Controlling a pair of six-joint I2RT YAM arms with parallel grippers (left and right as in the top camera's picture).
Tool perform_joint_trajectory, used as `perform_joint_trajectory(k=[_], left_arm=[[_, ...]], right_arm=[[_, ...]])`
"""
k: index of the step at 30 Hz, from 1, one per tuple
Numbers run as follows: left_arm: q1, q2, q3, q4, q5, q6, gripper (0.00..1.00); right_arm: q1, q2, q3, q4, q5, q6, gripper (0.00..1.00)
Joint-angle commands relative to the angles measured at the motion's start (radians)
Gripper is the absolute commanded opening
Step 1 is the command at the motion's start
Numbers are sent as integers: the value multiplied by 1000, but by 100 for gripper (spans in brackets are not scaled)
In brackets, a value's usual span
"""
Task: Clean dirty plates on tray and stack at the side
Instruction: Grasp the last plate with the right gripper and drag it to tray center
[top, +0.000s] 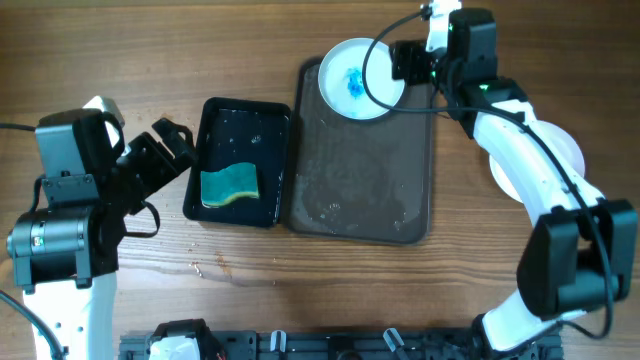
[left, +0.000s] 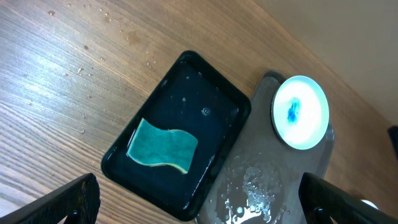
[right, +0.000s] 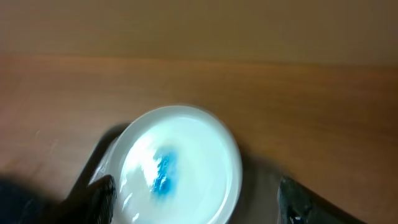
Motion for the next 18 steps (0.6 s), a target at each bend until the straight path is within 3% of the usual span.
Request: perform_joint_trajectory(k=[1,7,9,11,12,13,14,15,16,18], left_arm=[[5,0,13,5,16,-6,100],[5,0,13,4,16,-6,100],[5,0,13,5,16,-5,100],[5,0,13,5,16,-6,100],[5,0,13,4,16,-5,100],[5,0,13,5,16,-6,100],[5,0,13,5,16,-5,100],[5,0,13,4,16,-6,100],[5,0,13,5,16,-6,100],[5,0,13,4,16,-6,100]], right_arm=[[-22,138,7,131,102,-10,82],[-23,359,6,188,-6,2,63],[-23,376,1,178,-7,6,46],[-22,377,-3,166,-13,27,15],[-22,377,-3,158,-15,29,8],[-22,377,-3,137,-14,42,6],[-22,377,-3,108,-14,75,11],[-22,377,-4,83,-14,111,39],[-22,381,-6,84,-15,114,40],[-21,381,-6,78,-15,114,11]])
